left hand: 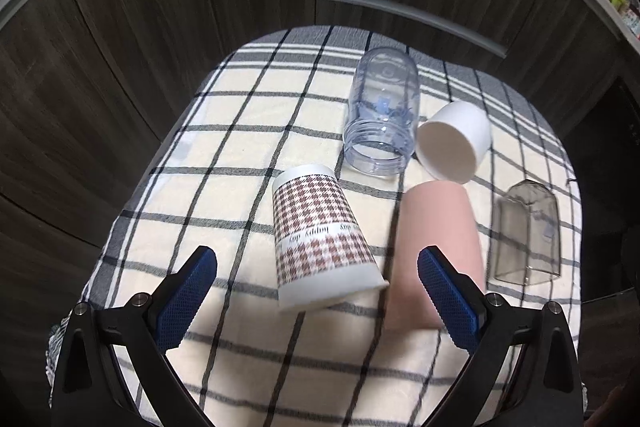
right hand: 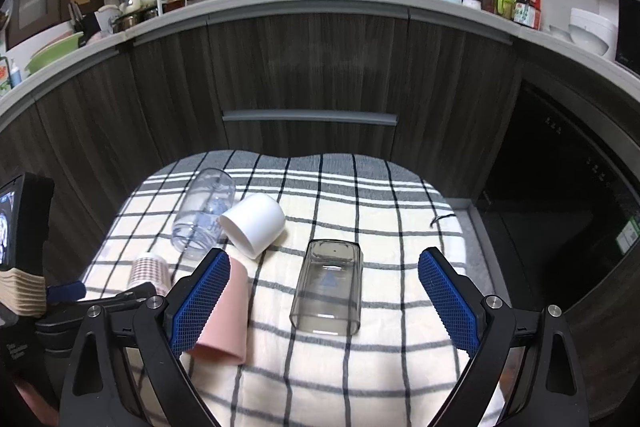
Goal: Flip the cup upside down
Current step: 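Move the left gripper to the houndstooth paper cup and grasp it, then lift the paper cup with the left gripper, stand it on the table, open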
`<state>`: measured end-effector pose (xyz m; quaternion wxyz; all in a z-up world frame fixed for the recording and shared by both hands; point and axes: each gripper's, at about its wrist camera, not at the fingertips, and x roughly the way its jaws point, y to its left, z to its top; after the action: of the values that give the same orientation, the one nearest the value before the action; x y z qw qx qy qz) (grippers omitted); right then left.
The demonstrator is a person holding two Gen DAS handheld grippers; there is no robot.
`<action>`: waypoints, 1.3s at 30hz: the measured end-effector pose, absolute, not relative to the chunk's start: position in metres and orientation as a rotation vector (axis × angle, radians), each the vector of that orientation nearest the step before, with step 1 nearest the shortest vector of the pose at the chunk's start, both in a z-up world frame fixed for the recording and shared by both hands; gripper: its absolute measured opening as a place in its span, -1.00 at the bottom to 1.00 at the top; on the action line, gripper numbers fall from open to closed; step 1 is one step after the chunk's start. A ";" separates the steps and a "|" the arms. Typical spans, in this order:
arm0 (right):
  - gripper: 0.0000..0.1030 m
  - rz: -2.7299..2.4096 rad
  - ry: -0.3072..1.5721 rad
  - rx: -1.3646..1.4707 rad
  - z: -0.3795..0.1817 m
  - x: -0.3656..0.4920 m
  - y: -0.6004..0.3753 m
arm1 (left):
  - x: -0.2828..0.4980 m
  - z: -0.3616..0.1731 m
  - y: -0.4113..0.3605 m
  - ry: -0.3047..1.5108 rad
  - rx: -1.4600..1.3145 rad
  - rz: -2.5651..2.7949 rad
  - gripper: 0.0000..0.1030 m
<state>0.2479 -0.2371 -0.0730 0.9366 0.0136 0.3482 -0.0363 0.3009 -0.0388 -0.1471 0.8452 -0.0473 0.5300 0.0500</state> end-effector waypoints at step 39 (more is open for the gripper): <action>0.85 -0.059 0.747 0.105 -0.077 0.208 -0.245 | 0.220 -0.141 -0.064 1.201 -0.054 -0.083 0.28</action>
<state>0.2083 -0.2450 -0.0769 0.9292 0.0514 0.3648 -0.0289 0.2195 -0.0639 -0.1414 0.8238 -0.0253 0.5649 -0.0393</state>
